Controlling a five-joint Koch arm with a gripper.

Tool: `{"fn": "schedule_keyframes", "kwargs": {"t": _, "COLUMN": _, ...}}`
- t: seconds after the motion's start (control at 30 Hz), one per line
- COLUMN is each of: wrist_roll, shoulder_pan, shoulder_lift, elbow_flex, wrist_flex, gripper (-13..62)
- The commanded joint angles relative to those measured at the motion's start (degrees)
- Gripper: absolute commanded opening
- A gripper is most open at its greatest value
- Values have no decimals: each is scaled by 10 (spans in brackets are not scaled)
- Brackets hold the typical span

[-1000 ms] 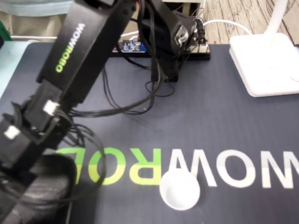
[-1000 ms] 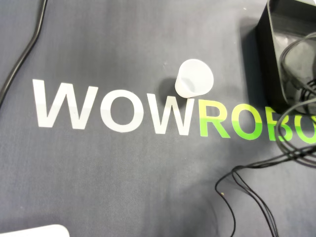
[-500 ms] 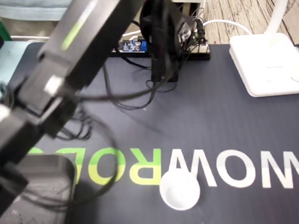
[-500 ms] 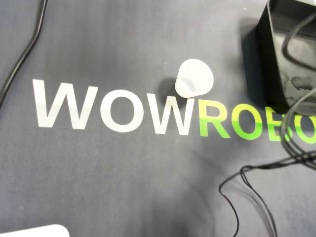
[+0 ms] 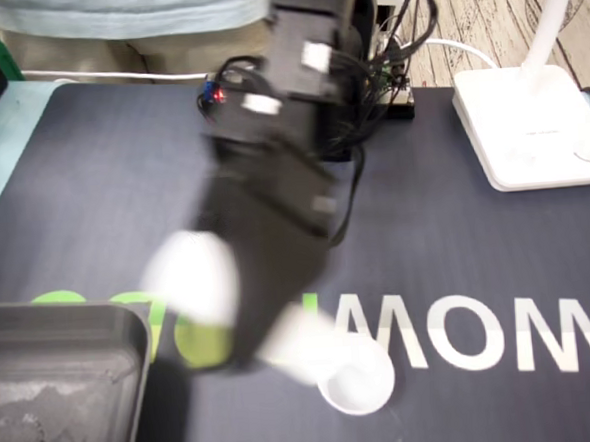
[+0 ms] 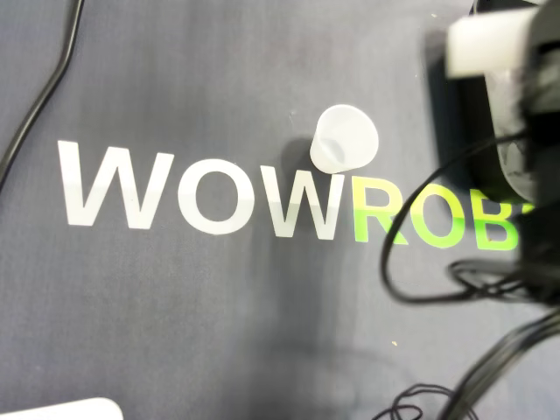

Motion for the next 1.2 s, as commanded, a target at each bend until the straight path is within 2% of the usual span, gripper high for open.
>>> {"fn": "schedule_keyframes", "kwargs": {"t": 0.0, "wrist_roll": -105, "shoulder_pan": -40, "shoulder_lift": 19, "elbow_flex": 3, "wrist_flex": -116, "gripper": 22}}
{"fn": "schedule_keyframes", "kwargs": {"t": 0.2, "wrist_roll": -252, "shoulder_pan": -88, "shoulder_lift": 15, "elbow_flex": 24, "wrist_flex": -119, "gripper": 22}}
{"fn": "schedule_keyframes", "kwargs": {"t": 0.4, "wrist_roll": -339, "shoulder_pan": -88, "shoulder_lift": -20, "elbow_flex": 17, "wrist_flex": -120, "gripper": 22}}
{"fn": "schedule_keyframes", "kwargs": {"t": 0.9, "wrist_roll": -365, "shoulder_pan": -92, "shoulder_lift": -120, "elbow_flex": 1, "wrist_flex": -161, "gripper": 23}}
{"fn": "schedule_keyframes", "kwargs": {"t": 1.17, "wrist_roll": -364, "shoulder_pan": -96, "shoulder_lift": -136, "elbow_flex": 0, "wrist_flex": -172, "gripper": 25}}
